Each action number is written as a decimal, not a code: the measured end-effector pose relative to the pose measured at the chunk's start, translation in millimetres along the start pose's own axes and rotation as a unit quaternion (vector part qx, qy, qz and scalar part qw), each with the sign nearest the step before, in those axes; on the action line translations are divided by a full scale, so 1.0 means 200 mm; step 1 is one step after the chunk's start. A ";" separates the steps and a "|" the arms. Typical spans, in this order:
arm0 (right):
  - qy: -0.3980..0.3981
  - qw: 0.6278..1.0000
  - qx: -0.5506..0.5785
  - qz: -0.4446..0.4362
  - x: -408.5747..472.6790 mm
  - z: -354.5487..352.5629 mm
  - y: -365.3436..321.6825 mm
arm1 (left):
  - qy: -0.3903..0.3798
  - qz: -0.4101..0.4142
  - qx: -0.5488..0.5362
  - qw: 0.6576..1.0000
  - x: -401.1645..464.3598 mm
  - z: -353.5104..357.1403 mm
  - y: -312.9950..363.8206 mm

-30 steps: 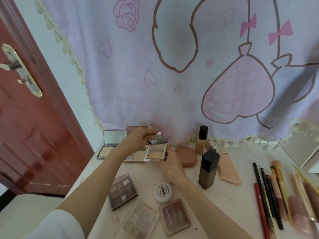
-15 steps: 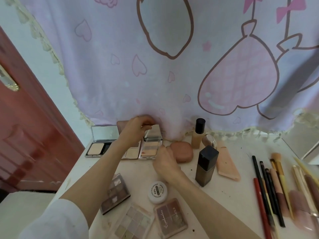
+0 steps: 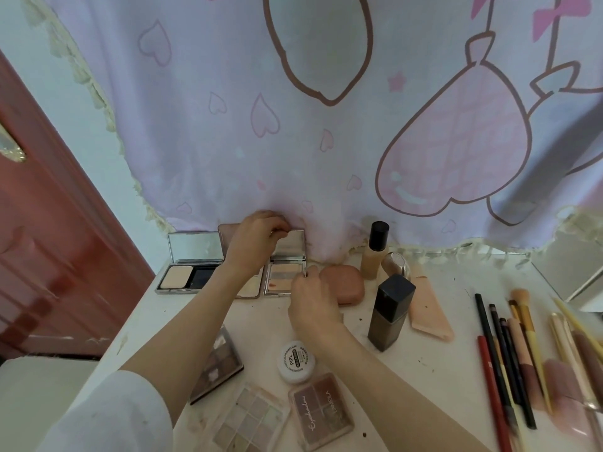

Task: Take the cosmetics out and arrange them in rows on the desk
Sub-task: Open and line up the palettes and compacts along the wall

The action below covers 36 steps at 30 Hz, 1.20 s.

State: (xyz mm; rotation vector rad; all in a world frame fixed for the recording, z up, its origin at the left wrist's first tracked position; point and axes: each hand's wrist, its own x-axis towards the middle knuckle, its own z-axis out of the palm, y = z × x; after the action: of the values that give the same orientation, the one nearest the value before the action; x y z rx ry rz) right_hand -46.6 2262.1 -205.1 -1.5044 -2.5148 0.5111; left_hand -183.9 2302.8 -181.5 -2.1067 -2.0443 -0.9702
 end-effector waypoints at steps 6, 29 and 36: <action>-0.017 0.993 -0.043 -0.108 0.01 0.07 0.03 | -0.011 0.073 0.065 0.995 -0.04 0.02 -0.04; -0.004 0.986 -0.049 -0.162 0.00 0.07 0.07 | -0.122 0.055 0.161 0.978 -0.12 -0.04 0.00; 0.002 0.979 0.007 -0.203 -0.12 0.02 0.01 | -0.145 -0.012 0.057 0.988 -0.28 -0.16 0.04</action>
State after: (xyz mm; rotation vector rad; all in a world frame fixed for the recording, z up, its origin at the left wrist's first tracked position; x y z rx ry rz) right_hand -34.8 2240.5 -208.8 -0.9411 -2.7026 0.4536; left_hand -186.0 2237.6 -179.1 -2.2808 -2.1955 -0.5584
